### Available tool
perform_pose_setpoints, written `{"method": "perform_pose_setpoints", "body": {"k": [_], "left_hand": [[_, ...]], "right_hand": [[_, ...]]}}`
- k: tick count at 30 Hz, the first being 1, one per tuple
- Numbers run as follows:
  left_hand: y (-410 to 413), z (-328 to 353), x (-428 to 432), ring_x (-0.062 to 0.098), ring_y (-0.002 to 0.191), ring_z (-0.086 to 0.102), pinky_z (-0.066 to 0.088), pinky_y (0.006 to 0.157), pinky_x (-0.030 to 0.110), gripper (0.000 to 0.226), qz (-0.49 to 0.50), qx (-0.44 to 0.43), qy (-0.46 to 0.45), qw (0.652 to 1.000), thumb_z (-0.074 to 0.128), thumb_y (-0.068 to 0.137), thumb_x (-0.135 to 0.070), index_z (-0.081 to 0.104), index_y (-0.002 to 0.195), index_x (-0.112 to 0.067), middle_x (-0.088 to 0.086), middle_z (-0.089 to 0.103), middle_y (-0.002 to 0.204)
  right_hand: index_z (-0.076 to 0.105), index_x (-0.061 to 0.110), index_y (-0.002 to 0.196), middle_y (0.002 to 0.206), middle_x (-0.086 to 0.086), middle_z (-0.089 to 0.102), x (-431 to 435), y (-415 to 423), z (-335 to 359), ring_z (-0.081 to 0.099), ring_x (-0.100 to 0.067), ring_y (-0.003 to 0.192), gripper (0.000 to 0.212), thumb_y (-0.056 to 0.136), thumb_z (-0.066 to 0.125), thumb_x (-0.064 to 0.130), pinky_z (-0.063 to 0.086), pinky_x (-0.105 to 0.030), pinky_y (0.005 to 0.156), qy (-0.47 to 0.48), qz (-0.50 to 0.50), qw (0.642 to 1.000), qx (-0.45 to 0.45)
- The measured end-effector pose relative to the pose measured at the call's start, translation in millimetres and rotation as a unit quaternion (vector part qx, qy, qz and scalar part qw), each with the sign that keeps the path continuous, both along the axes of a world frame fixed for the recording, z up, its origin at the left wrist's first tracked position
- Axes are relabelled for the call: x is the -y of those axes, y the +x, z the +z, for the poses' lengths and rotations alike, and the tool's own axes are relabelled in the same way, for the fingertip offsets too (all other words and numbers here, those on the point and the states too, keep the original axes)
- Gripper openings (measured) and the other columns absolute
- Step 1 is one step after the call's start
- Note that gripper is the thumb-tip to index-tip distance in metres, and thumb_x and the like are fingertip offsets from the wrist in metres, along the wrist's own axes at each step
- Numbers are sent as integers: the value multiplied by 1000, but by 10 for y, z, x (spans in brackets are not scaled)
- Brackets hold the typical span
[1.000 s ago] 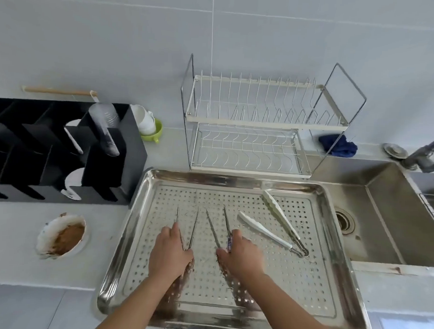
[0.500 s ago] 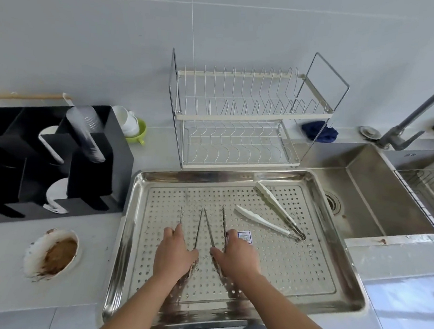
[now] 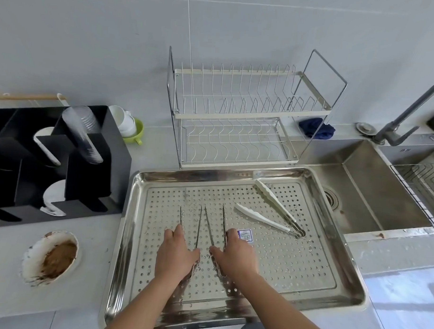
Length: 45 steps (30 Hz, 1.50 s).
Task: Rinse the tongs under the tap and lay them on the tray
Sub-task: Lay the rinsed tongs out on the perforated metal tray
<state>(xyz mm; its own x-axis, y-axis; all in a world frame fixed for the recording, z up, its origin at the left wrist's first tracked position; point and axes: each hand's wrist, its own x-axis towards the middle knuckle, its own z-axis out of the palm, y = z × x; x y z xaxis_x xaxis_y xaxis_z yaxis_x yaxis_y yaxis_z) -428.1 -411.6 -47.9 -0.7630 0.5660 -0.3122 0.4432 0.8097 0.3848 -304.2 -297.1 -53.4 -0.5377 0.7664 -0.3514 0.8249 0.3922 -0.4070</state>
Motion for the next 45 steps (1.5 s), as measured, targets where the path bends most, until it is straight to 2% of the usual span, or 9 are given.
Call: {"method": "perform_pose_setpoints", "body": {"k": [12,20,23,26,29,31,34,39,45], "left_hand": [[2,8,-2,21,109,62,43,72,23,95,4,9,-3,1000,71,84,-54,27,156,-12,10,45,142],[-15,63,78,28,131,53,48,100,39,88,49,39,53,997,56,90,-64,27,158,-16,12,43,152],[-82,82,156,25,114,63,50,98,40,70,75,63,76,992,58,96,-48,36,154,-16,8,59,131],[-92,81,220,18,73,70,58,76,35,56,73,109,87,988,62,96,-34,45,147,-17,-2,66,94],[-63,70,247,17,62,70,58,65,31,54,73,114,88,987,65,96,-29,48,146,-18,-5,65,83],[-47,70,252,16,62,70,54,61,26,55,65,110,87,988,67,95,-28,49,146,-18,-5,65,81],[-57,60,256,15,62,70,58,63,30,55,58,116,89,987,68,94,-25,50,146,-18,-7,64,80],[-48,80,243,6,68,65,47,61,18,58,49,104,81,990,69,94,-26,49,148,-18,-14,60,80],[-51,96,243,12,60,69,48,59,20,59,55,118,83,988,68,94,-29,47,148,-20,-12,61,81]], "right_hand": [[43,22,119,69,7,54,-19,18,8,61,-24,71,53,89,64,60,42,-30,51,6,5,1000,6],[41,21,125,69,8,58,-69,66,42,63,-17,69,68,85,59,73,43,-28,48,-11,-3,1000,-7],[44,21,135,64,11,54,-202,151,103,57,-4,56,62,92,59,64,38,-20,43,17,-25,999,-42],[54,18,132,73,11,61,-465,289,175,52,1,54,44,98,61,46,39,-15,45,56,-39,996,-57],[56,17,131,115,-2,63,-759,461,243,60,-11,87,43,96,63,42,50,-22,62,149,-43,987,-51],[49,20,139,133,-6,53,-930,546,241,51,-21,117,61,90,65,52,53,-35,89,202,-35,979,-2],[28,20,155,152,-9,39,-1107,589,214,37,-30,140,91,85,60,68,35,-47,114,186,-18,977,99],[40,18,144,135,-7,54,-1153,593,135,50,-27,126,77,87,66,62,46,-44,105,181,-20,979,89],[45,16,137,127,-6,55,-980,538,128,52,-24,118,78,80,75,62,46,-38,104,87,-50,992,73]]}}
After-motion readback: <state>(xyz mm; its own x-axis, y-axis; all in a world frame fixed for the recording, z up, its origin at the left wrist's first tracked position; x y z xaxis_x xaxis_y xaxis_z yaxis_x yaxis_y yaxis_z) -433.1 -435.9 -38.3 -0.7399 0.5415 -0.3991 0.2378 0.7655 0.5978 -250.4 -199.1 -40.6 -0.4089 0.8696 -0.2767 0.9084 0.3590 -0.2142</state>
